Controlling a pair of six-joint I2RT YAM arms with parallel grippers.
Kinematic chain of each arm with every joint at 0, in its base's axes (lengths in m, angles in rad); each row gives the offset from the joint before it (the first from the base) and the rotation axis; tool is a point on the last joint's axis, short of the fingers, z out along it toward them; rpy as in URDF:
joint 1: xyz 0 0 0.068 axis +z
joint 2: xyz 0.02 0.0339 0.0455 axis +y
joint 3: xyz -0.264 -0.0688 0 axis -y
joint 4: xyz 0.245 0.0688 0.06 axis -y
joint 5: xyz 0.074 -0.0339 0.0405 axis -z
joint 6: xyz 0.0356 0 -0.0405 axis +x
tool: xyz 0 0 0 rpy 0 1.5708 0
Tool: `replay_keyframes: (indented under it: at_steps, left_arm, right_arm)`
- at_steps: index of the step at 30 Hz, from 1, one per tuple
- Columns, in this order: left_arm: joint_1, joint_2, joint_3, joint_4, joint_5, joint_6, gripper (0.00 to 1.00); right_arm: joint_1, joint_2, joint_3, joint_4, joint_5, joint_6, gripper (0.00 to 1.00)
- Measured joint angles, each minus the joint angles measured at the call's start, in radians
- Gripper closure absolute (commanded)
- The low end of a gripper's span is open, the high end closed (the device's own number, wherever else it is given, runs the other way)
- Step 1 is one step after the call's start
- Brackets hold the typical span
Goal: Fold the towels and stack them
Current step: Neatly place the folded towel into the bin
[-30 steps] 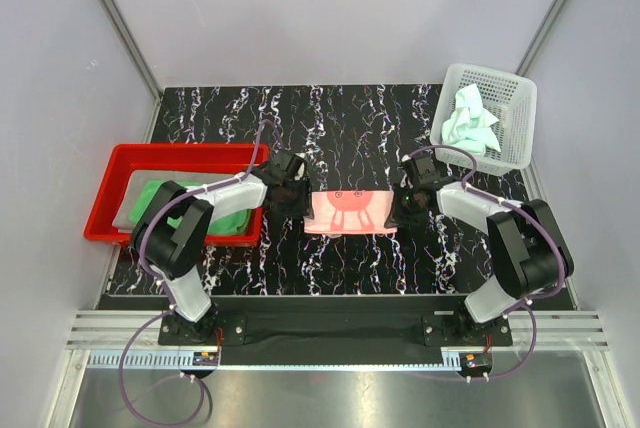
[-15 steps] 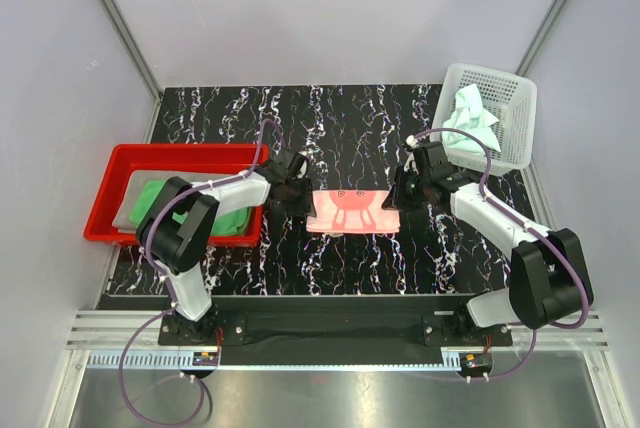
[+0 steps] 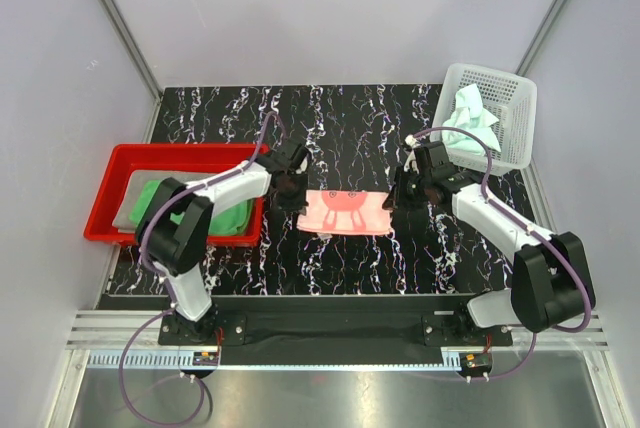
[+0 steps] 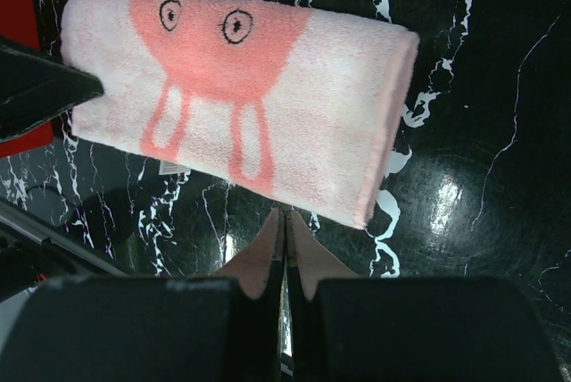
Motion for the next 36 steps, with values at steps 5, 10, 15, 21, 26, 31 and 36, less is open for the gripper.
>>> replay_keyframes:
  at_steps: [5, 10, 15, 21, 26, 31, 36]
  left_arm:
    - [0.0, -0.108, 0.016, -0.13, -0.08, 0.045, 1.0]
    - [0.0, -0.184, 0.055, -0.261, -0.172, 0.084, 1.0]
    - [0.011, -0.256, 0.09, -0.367, -0.259, 0.125, 1.0]
    - [0.096, -0.334, 0.103, -0.455, -0.366, 0.179, 1.0]
    - [0.187, -0.356, 0.099, -0.477, -0.448, 0.221, 1.0]
    - [0.27, -0.361, 0.073, -0.488, -0.547, 0.267, 1.0]
    - [0.361, -0.426, 0.018, -0.468, -0.597, 0.33, 1.0]
  right_arm:
    - [0.0, -0.013, 0.0, 0.0, -0.011, -0.003, 0.94]
    - [0.0, -0.013, 0.004, 0.0, -0.018, -0.003, 0.94]
    - [0.0, -0.013, 0.01, 0.003, -0.032, -0.003, 0.94]
    - [0.0, -0.013, 0.01, 0.014, -0.051, -0.003, 0.94]
    - [0.0, -0.013, 0.01, 0.017, -0.066, -0.003, 0.94]
    - [0.0, -0.014, 0.01, 0.017, -0.07, -0.01, 0.94]
    - [0.0, -0.014, 0.01, 0.017, -0.073, -0.026, 0.94]
